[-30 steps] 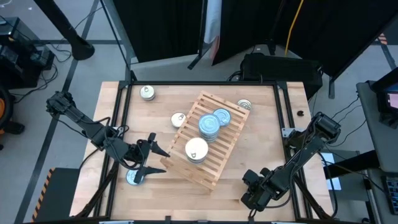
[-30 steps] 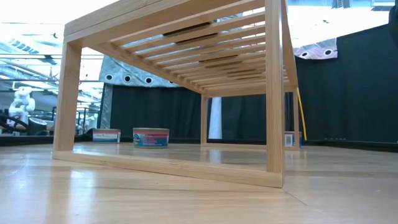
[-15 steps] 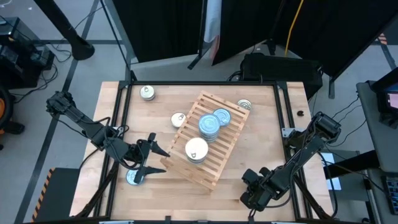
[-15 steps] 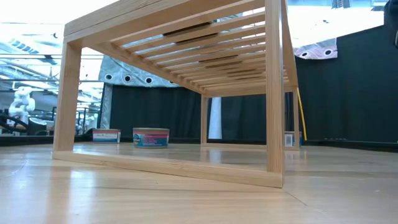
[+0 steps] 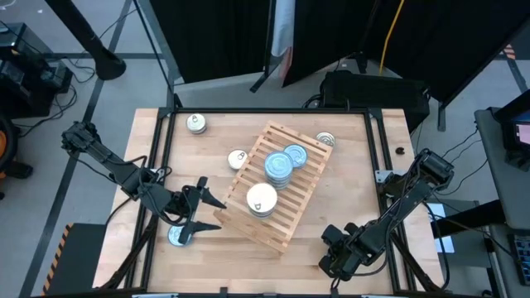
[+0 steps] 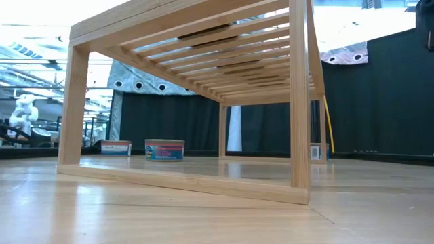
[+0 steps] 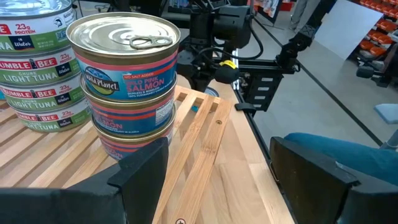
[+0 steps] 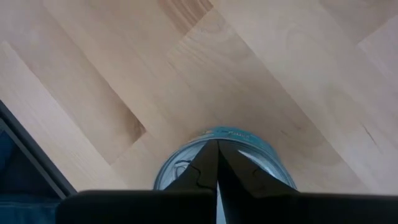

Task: Stack canned seafood by type on shelf
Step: Stack the yellow-blue tuna can on top of the other yellow-blue tuna can on the shelf

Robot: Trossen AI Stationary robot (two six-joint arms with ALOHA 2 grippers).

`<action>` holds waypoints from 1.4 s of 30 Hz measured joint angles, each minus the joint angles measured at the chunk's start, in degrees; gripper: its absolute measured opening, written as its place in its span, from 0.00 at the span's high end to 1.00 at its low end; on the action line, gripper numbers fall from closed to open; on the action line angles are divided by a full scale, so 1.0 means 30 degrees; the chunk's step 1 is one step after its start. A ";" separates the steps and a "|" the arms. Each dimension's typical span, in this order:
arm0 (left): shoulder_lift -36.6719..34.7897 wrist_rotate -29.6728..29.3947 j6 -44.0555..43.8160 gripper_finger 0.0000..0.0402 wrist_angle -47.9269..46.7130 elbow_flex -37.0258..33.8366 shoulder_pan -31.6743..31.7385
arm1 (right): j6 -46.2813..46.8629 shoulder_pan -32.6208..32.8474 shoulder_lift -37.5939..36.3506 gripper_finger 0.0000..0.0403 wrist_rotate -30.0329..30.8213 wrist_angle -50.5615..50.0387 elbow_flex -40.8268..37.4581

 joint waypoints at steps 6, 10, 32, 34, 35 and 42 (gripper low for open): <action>0.0000 0.0000 0.0005 0.28 0.0000 0.0000 0.0000 | 0.0000 0.0000 0.0000 1.00 0.0000 0.0048 0.0000; 0.0000 0.0000 0.0005 0.28 0.0000 0.0000 0.0000 | 0.0000 -0.0083 0.0000 1.00 0.0029 -0.0099 0.0000; 0.0000 -0.0080 -0.0002 0.28 0.0000 0.0000 0.0000 | -0.0567 -0.0634 0.0000 1.00 -0.0022 -0.0127 0.0185; 0.0000 -0.0080 -0.0002 0.28 0.0000 0.0000 0.0000 | -0.0616 -0.0634 -0.0004 1.00 -0.0018 -0.0211 0.0441; 0.0000 -0.0080 -0.0002 0.28 0.0000 0.0000 0.0000 | -0.0663 -0.0634 -0.0007 1.00 -0.0015 -0.0385 0.0609; -0.0002 -0.0080 -0.0002 0.28 0.0000 0.0000 0.0000 | -0.0663 -0.0634 -0.0007 1.00 -0.0015 -0.1857 0.0991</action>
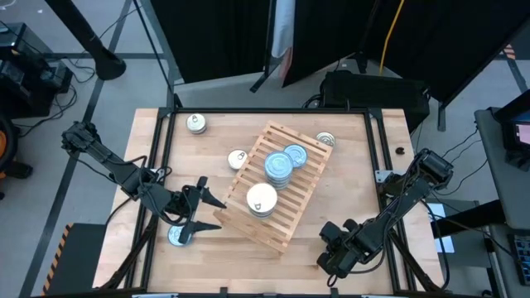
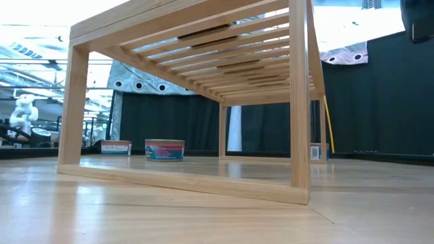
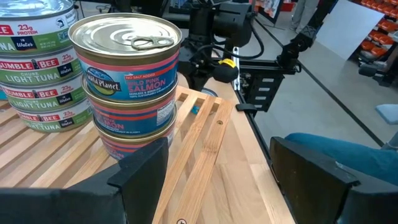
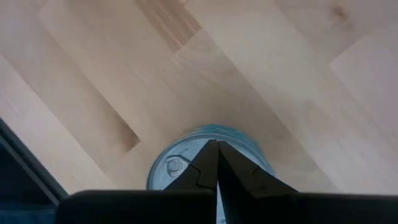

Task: Stack canned seafood by type on shelf
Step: Stack the yellow-blue tuna can on top of the other yellow-blue tuna can on the shelf

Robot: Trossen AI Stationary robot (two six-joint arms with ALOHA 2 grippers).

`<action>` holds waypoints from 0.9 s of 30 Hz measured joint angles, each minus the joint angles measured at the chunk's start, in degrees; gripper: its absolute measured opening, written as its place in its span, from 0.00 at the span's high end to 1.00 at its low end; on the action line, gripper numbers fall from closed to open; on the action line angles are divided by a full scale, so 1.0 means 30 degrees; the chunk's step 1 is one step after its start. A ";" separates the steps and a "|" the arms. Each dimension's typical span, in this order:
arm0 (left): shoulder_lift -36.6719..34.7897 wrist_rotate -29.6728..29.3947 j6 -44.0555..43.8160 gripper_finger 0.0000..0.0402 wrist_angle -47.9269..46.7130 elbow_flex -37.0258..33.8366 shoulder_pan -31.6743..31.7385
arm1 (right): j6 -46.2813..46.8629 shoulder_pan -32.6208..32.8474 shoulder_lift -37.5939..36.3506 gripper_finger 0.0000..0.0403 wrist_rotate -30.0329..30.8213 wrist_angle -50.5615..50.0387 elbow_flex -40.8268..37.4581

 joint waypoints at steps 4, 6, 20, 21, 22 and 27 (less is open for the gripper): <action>-0.0003 0.0000 0.0000 0.28 0.0005 0.0000 0.0000 | 0.0000 -0.0022 0.0000 1.00 0.0067 -0.0137 0.0000; -0.0005 0.0006 -0.0004 0.28 0.0000 0.0000 0.0000 | 0.0000 -0.0022 0.0000 1.00 0.0108 -0.0163 0.0000; -0.0005 0.0007 -0.0007 0.28 0.0005 0.0000 0.0000 | 0.0364 -0.0089 0.0000 1.00 0.0102 -0.1015 -0.0022; -0.0005 0.0007 -0.0007 0.28 0.0007 0.0000 0.0000 | 0.0366 -0.0122 0.0000 1.00 0.0102 -0.1071 -0.0029; -0.0005 0.0007 -0.0007 0.28 0.0007 0.0000 0.0000 | 0.0372 -0.0155 0.0000 1.00 0.0102 -0.1099 -0.0029; -0.0005 0.0007 -0.0007 0.28 0.0007 0.0000 0.0000 | 0.0300 -0.0406 0.0007 1.00 0.0022 -0.1271 -0.0029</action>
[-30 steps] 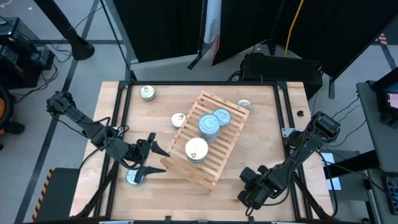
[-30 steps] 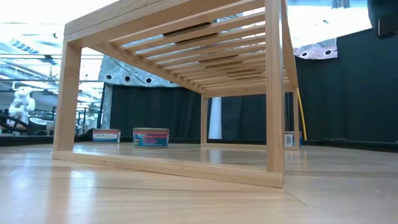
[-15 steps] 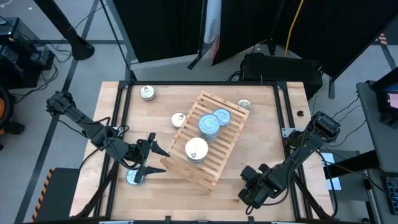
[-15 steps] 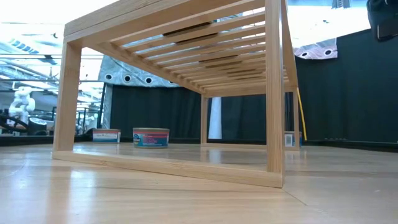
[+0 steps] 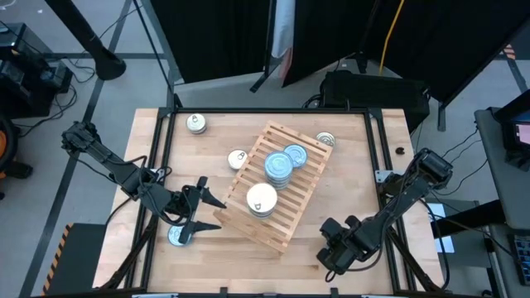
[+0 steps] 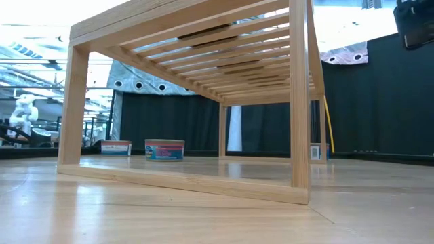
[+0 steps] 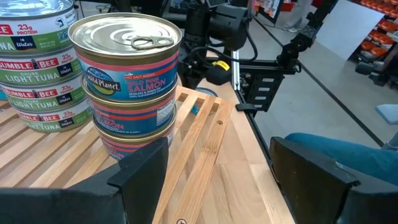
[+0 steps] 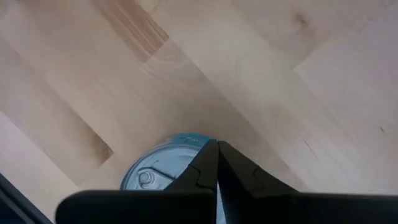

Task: Stack canned seafood by type on shelf
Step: Stack the yellow-blue tuna can on top of the other yellow-blue tuna can on the shelf

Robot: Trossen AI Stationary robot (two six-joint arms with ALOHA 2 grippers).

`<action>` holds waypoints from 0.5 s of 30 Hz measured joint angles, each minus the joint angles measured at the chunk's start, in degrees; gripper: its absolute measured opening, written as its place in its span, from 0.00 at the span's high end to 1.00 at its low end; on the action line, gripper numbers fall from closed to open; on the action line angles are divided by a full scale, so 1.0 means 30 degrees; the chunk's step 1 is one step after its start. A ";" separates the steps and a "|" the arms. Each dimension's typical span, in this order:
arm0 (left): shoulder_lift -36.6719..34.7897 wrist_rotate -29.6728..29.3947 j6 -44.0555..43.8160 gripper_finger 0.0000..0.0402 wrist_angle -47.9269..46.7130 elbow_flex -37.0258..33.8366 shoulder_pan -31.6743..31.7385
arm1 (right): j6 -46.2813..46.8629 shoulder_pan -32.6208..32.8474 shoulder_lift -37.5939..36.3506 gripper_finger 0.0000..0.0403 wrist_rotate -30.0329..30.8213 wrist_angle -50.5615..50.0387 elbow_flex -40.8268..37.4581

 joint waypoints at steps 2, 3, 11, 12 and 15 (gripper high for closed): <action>0.0000 0.0000 0.0000 0.28 -0.0003 0.0000 0.0000 | -0.0077 -0.0102 0.0053 1.00 -0.0013 0.0071 0.0000; 0.0000 0.0000 0.0000 0.28 -0.0002 0.0000 0.0000 | -0.0096 -0.0126 0.0121 1.00 -0.0072 0.0117 0.0000; 0.0000 0.0007 0.0015 0.28 0.0000 0.0000 0.0000 | -0.0147 -0.0125 0.0792 1.00 -0.0541 0.0321 0.0058; 0.0000 0.0007 0.0015 0.28 -0.0007 0.0000 0.0000 | -0.0147 -0.0125 0.0809 1.00 -0.0546 0.0381 0.0058; 0.0000 0.0007 0.0020 0.28 -0.0002 0.0000 0.0000 | -0.0147 -0.0125 0.0827 1.00 -0.0532 0.0466 0.0058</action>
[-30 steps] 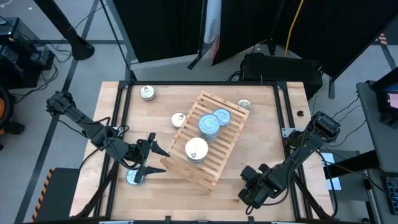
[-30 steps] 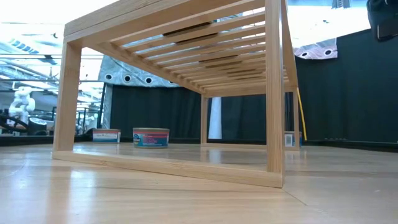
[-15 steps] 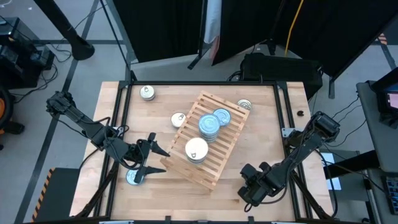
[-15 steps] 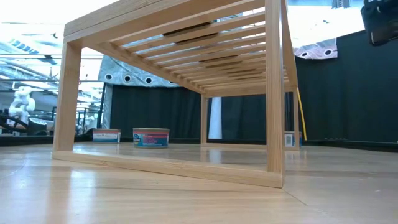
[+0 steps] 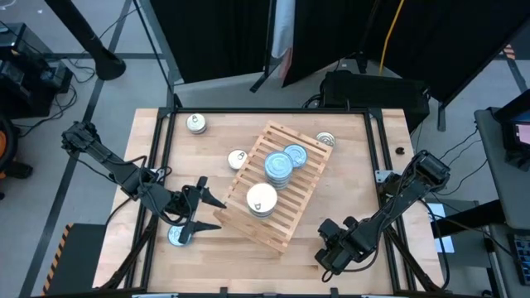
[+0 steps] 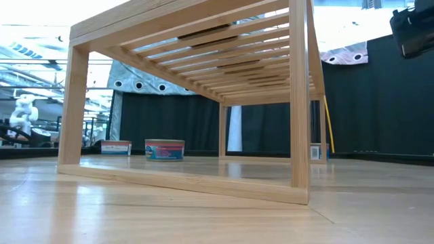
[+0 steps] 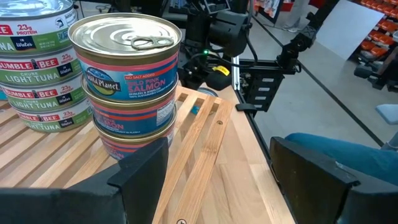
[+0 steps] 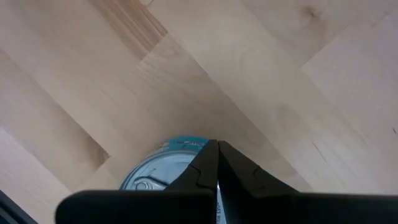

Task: Stack canned seafood by type on shelf
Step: Stack the yellow-blue tuna can on top of the other yellow-blue tuna can on the shelf

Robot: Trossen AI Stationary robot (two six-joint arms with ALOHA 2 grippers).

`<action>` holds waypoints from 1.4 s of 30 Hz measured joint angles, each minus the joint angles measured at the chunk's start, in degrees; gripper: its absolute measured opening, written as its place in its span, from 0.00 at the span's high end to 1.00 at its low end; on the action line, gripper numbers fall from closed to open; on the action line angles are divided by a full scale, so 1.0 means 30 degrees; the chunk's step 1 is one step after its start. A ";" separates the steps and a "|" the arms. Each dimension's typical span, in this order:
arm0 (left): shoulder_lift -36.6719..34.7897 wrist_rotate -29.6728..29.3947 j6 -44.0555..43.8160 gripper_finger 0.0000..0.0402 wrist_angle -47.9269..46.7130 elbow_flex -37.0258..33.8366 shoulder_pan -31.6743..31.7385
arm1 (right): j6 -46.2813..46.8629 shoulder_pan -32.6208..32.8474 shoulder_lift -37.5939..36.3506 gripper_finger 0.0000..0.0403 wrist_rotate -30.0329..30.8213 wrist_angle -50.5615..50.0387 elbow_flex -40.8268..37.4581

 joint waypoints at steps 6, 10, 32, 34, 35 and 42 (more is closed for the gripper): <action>0.0000 0.0000 -0.0006 0.28 0.0002 0.0000 0.0000 | -0.0007 -0.0047 0.0195 1.00 0.0242 -0.0145 0.0007; 0.0000 0.0000 -0.0006 0.28 0.0002 0.0000 0.0000 | -0.0255 -0.0170 0.0874 1.00 -0.0152 -0.0182 -0.0124; 0.0000 0.0007 -0.0020 0.28 0.0005 0.0000 0.0000 | -0.2208 0.0204 -0.0077 1.00 -0.0472 -0.1928 0.2335; 0.0000 0.0007 -0.0020 0.28 0.0007 0.0000 0.0000 | -0.1336 0.1192 -0.0133 1.00 -0.0573 -0.1780 0.2577; 0.0000 0.0007 -0.0020 0.28 0.0009 0.0000 0.0000 | -0.0766 0.1715 -0.0150 1.00 -0.0619 -0.1794 0.2594; 0.0000 0.0007 -0.0027 0.28 0.0092 0.0000 0.0000 | 0.3148 0.4316 -0.0101 1.00 -0.0600 -0.3093 0.2565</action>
